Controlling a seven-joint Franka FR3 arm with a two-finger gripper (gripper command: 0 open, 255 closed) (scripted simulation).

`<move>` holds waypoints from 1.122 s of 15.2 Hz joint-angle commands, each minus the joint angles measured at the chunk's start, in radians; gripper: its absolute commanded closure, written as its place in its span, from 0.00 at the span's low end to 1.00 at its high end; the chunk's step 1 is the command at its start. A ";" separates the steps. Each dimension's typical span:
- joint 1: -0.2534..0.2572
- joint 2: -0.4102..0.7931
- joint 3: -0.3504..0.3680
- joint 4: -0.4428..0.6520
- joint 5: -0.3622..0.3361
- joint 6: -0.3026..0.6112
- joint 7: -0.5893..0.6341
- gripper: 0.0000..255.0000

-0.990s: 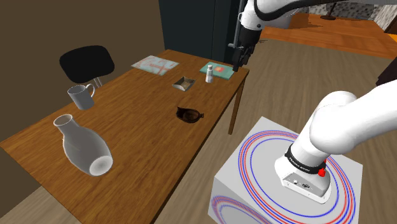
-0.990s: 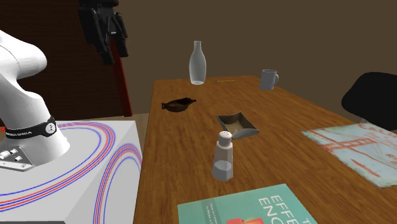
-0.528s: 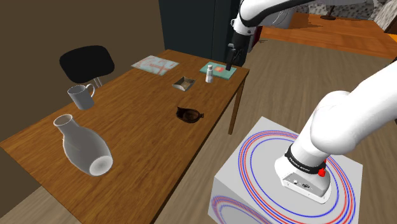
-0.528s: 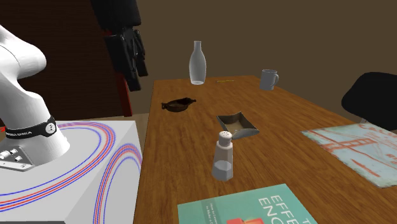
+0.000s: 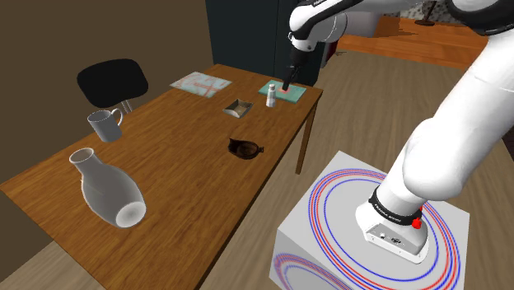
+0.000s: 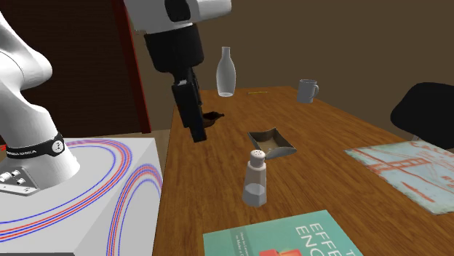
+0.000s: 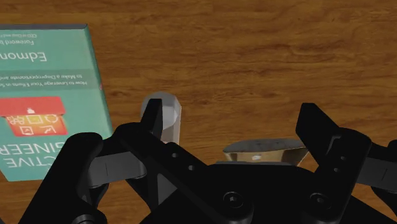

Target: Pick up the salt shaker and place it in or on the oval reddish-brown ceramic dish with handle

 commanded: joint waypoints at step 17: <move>-0.087 0.421 0.040 0.303 0.318 0.049 -0.299 0.00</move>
